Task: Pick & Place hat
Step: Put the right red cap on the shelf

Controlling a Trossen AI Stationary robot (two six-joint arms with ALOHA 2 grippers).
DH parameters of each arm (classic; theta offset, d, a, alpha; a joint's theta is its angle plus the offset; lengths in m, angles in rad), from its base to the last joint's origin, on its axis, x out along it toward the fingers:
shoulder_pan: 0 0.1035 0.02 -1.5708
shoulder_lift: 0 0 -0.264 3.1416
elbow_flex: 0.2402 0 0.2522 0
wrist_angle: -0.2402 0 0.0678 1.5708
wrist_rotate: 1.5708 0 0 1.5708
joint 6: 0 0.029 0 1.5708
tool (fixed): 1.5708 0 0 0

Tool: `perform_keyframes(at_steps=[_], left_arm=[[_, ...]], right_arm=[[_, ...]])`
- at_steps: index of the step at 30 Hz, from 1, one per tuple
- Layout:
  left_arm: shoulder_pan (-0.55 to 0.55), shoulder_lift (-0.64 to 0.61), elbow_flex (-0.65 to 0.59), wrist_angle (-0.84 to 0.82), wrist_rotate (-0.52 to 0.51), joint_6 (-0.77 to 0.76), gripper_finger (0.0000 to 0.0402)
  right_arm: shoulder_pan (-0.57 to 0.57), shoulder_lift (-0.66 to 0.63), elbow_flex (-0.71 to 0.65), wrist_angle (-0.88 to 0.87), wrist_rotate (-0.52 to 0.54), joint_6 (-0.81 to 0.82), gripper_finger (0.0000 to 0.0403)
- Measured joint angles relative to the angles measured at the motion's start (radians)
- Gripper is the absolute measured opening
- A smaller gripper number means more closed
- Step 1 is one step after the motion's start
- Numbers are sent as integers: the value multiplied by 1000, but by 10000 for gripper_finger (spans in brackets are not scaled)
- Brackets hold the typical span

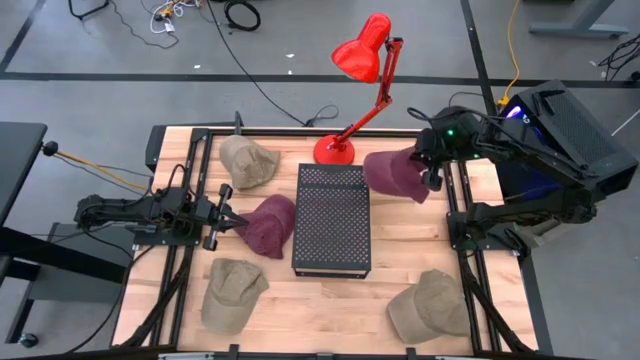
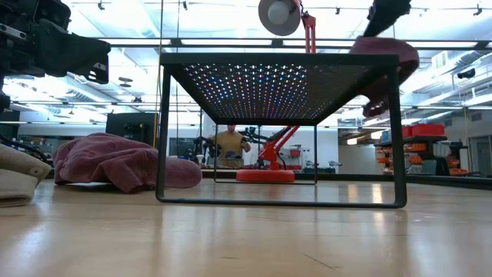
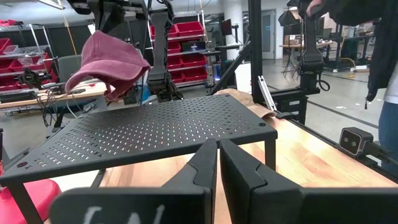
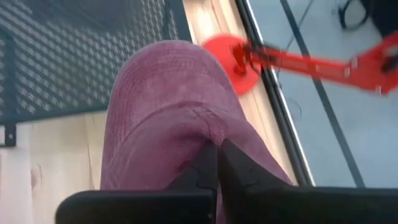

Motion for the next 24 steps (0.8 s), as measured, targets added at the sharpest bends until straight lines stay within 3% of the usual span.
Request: perform_keyframes(at_steps=[13, 24], left_arm=[[0, 0, 0, 0, 0, 0, 25], [0, 0, 0, 0, 0, 0, 25]], right_arm=[[5, 63, 0, 190, -91, 67, 2], [83, 153, 0, 333, -116, 67, 2]])
